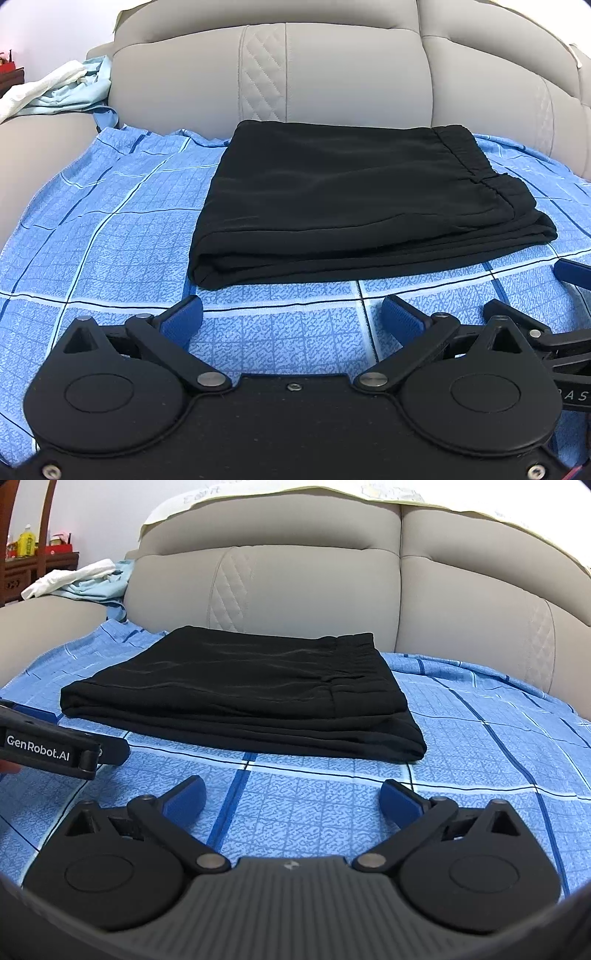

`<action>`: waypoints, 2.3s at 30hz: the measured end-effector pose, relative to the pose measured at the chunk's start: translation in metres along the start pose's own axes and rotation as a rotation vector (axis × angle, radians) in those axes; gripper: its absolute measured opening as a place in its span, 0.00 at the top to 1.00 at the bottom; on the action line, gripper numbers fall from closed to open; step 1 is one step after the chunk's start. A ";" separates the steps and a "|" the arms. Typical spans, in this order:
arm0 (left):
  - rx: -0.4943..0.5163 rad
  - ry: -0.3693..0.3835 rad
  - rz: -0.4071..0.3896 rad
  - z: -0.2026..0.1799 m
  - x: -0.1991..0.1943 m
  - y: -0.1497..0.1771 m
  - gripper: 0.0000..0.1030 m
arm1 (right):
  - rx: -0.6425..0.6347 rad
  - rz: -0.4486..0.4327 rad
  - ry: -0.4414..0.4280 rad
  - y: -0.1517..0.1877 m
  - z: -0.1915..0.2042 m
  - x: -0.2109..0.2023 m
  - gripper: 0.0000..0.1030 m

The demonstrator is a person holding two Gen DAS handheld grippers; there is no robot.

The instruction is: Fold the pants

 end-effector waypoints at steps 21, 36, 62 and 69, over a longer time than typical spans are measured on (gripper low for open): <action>-0.012 -0.012 -0.016 -0.001 -0.001 0.002 0.00 | 0.001 -0.018 0.006 0.003 0.001 -0.002 0.00; -0.012 -0.012 -0.021 -0.002 -0.001 0.003 0.00 | 0.000 -0.019 0.007 0.003 0.001 -0.002 0.00; -0.014 -0.013 -0.027 -0.002 -0.001 0.003 0.00 | 0.000 -0.020 0.007 0.004 0.002 -0.003 0.00; -0.014 -0.013 -0.027 -0.002 -0.001 0.002 0.00 | 0.000 -0.020 0.007 0.004 0.002 -0.003 0.00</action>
Point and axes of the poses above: each gripper's, at about its wrist camera, not at the fingertips, and x roughly the way its jaws point, z to its left, y to its underside, the point moved 2 cm from there along x, roughly the way its jaws point, and after that the axes turned 11 degrees about -x, right-handed, at the moved point
